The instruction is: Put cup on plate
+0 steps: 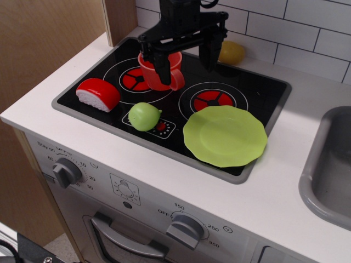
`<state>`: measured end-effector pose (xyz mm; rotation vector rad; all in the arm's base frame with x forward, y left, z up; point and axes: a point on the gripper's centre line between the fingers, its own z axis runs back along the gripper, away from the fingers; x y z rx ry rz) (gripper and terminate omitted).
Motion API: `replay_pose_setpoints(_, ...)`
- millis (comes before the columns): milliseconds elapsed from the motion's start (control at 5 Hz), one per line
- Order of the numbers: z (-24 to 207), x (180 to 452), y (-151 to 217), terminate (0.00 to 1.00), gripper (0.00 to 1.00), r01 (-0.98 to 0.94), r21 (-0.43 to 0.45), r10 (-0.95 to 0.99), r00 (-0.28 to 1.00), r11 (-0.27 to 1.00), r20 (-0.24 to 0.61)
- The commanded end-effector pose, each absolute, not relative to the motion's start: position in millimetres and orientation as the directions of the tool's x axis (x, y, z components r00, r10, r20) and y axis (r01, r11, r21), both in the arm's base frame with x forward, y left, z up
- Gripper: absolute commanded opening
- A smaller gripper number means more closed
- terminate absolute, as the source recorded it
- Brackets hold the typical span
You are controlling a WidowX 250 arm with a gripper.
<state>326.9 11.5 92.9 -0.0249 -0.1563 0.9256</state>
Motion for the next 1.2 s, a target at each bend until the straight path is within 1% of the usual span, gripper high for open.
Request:
replay_pose_setpoints(0,94,345,22,0.0,1.0,-0.823,-0.11,0.827,0.539,0.557,0.158)
replay_pose_setpoints(200,89,347,22,0.0,1.0,-0.828,-0.098,0.832,0.539,0.552,0.129)
replay_pose_setpoints(600,81,349,23,0.0,1.0,-0.842,-0.126,0.85,0.511,0.525,0.128)
replay_pose_setpoints(800,80,347,26,0.0,0.0,-0.85,-0.12,0.856,0.496,0.512,0.145)
replay_pose_setpoints(1000,77,345,29,0.0,0.0,-0.862,-0.111,0.863,0.474,0.495,0.174)
